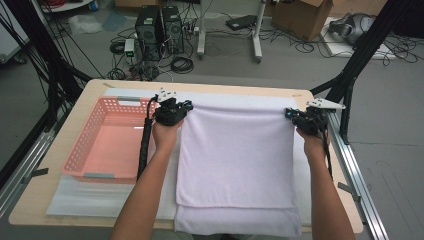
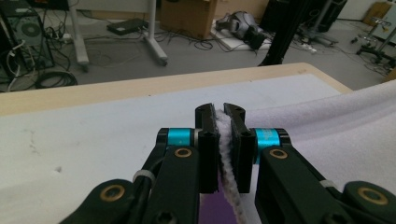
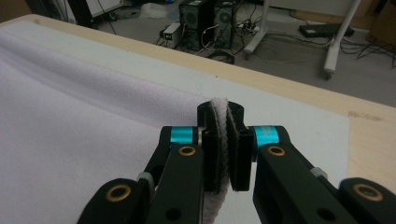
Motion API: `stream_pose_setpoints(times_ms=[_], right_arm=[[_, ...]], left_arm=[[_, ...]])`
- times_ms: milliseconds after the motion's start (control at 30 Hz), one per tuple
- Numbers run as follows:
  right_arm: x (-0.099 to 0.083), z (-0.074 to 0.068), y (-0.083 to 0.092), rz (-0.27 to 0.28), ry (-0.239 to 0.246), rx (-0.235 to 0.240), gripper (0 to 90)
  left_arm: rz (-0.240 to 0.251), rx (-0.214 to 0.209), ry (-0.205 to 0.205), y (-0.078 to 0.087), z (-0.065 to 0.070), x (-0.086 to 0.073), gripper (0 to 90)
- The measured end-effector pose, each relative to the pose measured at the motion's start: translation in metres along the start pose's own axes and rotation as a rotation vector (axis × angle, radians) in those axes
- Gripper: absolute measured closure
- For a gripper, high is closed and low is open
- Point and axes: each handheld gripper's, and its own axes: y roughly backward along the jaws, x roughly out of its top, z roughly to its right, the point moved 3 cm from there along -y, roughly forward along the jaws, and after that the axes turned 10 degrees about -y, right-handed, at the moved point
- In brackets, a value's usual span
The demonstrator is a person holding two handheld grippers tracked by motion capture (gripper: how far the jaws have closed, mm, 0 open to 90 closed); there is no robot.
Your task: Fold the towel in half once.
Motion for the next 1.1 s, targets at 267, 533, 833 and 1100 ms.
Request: stream_pose_setpoints(times_ms=[267, 533, 833, 1100], right_arm=[[0.008, 0.006, -0.027, -0.042, -0.087, -0.104, 56.9], [-0.011, 0.012, -0.027, -0.113, -0.117, -0.09, 53.5], [-0.048, 0.023, -0.03, -0.265, -0.16, -0.091, 52.4], [-0.066, 0.021, -0.044, -0.336, -0.137, -0.102, 53.5]], left_arm=[[-0.081, 0.023, 0.052, -0.018, -0.004, -0.006, 50.2], [-0.204, -0.002, 0.067, -0.024, 0.002, -0.036, 39.8], [-0.335, 0.033, 0.08, -0.031, -0.002, -0.06, 33.8], [-0.352, 0.013, 0.068, -0.038, -0.001, -0.069, 38.3]])
